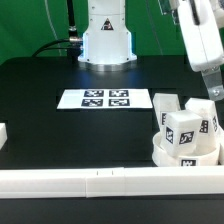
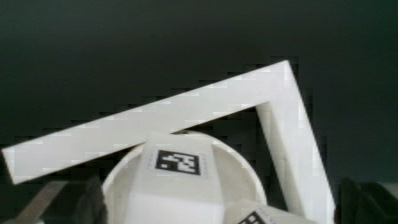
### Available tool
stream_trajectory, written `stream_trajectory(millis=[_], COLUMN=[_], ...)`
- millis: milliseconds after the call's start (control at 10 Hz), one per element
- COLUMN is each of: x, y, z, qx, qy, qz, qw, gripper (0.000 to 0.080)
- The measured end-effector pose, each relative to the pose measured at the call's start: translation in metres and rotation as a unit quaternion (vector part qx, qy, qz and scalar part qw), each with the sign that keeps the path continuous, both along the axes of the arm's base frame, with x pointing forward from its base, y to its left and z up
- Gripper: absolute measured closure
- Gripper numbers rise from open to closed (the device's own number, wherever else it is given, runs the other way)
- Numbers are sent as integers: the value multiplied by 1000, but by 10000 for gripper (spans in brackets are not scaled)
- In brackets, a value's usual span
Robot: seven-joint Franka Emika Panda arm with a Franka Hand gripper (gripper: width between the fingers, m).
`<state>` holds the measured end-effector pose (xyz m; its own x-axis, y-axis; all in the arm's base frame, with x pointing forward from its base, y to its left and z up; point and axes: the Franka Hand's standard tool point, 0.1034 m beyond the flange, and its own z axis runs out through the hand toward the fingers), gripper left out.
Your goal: Assemble stool
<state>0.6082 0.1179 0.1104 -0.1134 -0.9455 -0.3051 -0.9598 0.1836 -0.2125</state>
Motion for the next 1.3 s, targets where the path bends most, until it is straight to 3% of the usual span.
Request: stream_trajectory(millis=[200,400,500,800,900,1000,1100,1200,1300], x=[-2,-2,-3,0,1,2,3,3,5], y=[5,12,18,16,15,15,15,15,16], z=[0,3,4,4,4,5,6,6,6], qx=[-32,-77,-78,-100,-116,-141,-154,-161,-163], qy=[-7,-29,-25,-59,-74,-85,-92,-98,-100], qz=[135,305,364,463,522,593,632,692,717], qw=[990,949,928,879,842,788,754,697,671], gripper=[150,150,150,150,150,150,150,150,150])
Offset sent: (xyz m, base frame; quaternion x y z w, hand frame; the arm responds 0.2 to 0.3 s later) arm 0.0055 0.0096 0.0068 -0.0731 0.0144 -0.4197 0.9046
